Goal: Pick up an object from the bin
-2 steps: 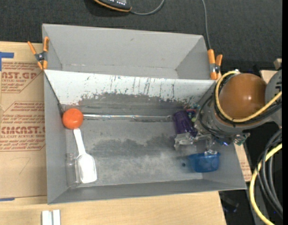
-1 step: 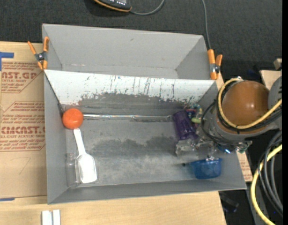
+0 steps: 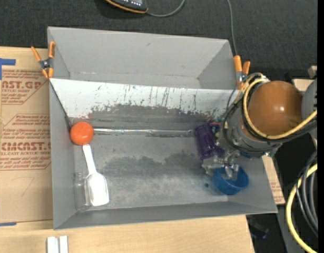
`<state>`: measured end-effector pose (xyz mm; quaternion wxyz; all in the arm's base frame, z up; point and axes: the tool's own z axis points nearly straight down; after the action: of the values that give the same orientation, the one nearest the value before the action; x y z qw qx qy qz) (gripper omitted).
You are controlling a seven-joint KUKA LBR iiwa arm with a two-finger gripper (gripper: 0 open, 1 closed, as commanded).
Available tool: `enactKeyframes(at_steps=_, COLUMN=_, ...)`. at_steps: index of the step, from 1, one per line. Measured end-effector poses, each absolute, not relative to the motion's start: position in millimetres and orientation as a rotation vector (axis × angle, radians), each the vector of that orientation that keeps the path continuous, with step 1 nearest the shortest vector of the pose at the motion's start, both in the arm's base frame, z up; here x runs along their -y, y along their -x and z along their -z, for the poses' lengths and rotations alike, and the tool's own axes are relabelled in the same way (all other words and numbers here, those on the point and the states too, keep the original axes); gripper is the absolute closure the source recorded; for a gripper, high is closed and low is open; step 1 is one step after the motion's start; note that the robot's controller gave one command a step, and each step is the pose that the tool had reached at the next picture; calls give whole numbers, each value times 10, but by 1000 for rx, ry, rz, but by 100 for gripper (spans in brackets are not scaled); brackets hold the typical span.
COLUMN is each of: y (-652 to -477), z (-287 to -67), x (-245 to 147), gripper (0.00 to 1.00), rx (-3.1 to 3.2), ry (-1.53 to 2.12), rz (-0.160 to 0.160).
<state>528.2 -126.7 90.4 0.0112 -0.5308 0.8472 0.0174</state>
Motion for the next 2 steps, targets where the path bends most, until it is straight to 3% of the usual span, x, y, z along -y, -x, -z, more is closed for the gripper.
enactKeyframes(at_steps=1, y=-5268, z=-894, x=1297, gripper=0, rx=-2650, ry=1654, rz=-52)
enactKeyframes(at_steps=2, y=-5265, z=-892, x=1306, gripper=100, rx=-2652, ry=1654, rz=-52)
